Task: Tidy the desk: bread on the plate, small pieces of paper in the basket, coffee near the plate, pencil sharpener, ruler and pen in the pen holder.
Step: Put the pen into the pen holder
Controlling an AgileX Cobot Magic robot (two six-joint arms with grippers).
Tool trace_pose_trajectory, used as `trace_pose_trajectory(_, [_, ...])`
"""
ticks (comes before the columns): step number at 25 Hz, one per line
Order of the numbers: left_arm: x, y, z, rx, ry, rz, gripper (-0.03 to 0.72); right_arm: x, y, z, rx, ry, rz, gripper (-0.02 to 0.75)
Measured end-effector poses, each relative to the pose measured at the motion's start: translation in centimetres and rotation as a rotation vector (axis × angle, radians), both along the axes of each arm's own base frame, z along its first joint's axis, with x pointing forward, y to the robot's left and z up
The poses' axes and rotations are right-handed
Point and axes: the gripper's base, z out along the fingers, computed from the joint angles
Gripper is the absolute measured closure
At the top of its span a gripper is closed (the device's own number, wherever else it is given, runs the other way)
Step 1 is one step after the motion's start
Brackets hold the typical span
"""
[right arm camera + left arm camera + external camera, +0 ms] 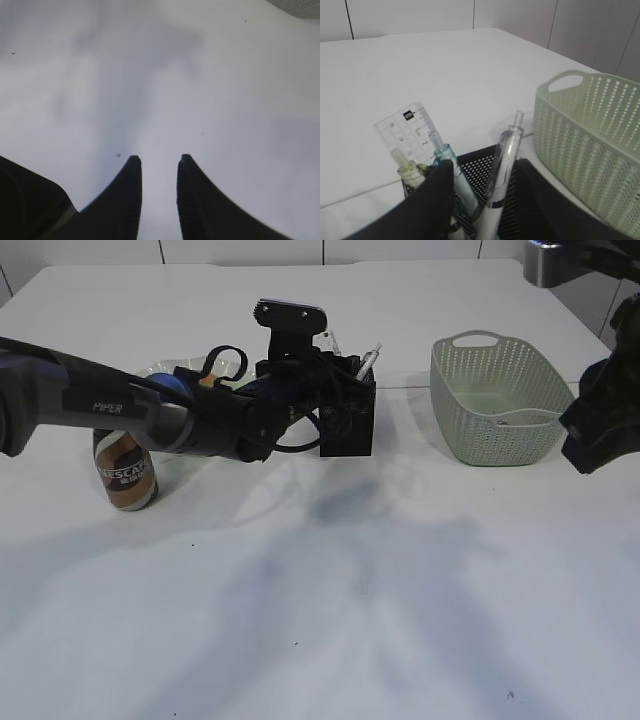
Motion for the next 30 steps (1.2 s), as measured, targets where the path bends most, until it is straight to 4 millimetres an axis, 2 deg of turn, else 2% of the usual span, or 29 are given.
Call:
trace_pose_trajectory(7, [0.0,0.0,0.1,0.007,0.004,-0.005,0.393,0.0,0.0,0.0,0.0,0.0,0.0,0.524])
trace_pose_trajectory(15, [-0.6,0.1,3.6,0.074,0.03,-0.036,0.393,0.0,0.0,0.0,0.0,0.0,0.0,0.524])
trace_pose_trajectory(19, [-0.7,0.9,5.3,0.116,0.07,-0.041,0.4,-0.1,-0.1,0.2,0.003,-0.007,0.0,0.524])
trace_pose_trajectory(26, [-1.1,3.2,10.0,0.165,0.089,-0.038,0.444,-1.6,-0.6,2.2,0.039,-0.112,0.001,0.524])
trace_pose_trajectory(27, [-1.3,3.3,10.7,0.172,0.089,-0.042,0.446,-2.3,-0.9,3.3,0.071,-0.173,-0.018,0.524])
trace_pose_trajectory(29, [-1.8,3.5,11.8,0.199,0.09,-0.053,0.448,-2.3,-0.9,3.3,0.071,-0.173,-0.018,0.524])
trace_pose_trajectory(30, [-2.0,3.6,12.5,0.207,0.087,-0.056,0.448,-3.8,-1.6,5.1,0.106,-0.275,-0.036,0.524])
